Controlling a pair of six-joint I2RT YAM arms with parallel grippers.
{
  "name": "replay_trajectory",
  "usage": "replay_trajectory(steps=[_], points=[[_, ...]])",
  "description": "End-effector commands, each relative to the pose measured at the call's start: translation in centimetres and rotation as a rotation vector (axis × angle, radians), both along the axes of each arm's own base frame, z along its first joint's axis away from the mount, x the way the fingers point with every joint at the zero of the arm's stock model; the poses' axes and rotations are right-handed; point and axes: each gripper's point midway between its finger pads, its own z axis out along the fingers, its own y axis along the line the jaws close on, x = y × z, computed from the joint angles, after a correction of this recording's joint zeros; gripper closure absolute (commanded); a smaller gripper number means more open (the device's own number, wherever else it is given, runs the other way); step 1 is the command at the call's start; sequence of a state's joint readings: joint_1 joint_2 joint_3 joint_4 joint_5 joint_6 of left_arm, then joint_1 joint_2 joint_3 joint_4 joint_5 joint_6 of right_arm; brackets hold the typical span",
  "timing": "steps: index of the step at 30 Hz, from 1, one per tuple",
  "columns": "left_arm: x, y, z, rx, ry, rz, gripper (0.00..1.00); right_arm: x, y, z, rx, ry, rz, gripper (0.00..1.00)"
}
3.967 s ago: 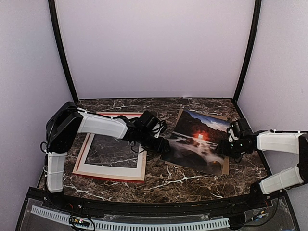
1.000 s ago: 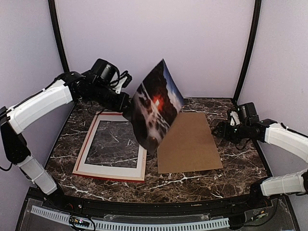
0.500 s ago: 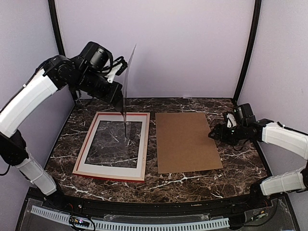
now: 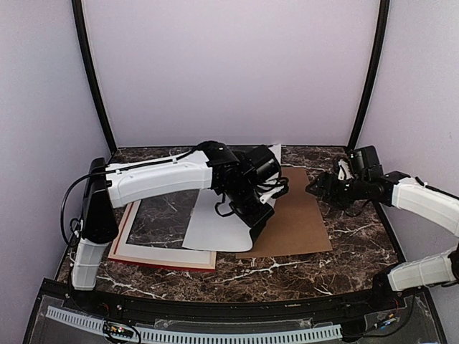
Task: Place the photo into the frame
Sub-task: Turn over the photo.
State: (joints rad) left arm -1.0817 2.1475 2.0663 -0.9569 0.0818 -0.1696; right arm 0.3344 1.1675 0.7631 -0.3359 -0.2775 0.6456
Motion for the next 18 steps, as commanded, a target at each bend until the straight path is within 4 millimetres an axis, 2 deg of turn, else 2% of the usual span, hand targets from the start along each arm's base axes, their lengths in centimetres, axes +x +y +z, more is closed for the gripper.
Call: replay_trajectory(steps=[1,8,11,18], points=[[-0.9,-2.7,1.9,-0.131,0.045,-0.03,1.0,1.4,0.8,1.3,0.043,-0.027,-0.012,0.18],[-1.2,-3.9,-0.2,-0.184,0.111,0.018,1.0,2.6,3.3,-0.1,0.172,0.019,0.031,0.18],[-1.3,-4.2,-0.9,-0.198,0.132,0.038,1.0,3.0,3.7,-0.6,0.193,0.03,0.033,0.18],[-1.4,-4.7,-1.6,-0.222,0.147,0.049,1.0,3.2,4.5,-0.3,0.217,0.028,0.042,0.19]])
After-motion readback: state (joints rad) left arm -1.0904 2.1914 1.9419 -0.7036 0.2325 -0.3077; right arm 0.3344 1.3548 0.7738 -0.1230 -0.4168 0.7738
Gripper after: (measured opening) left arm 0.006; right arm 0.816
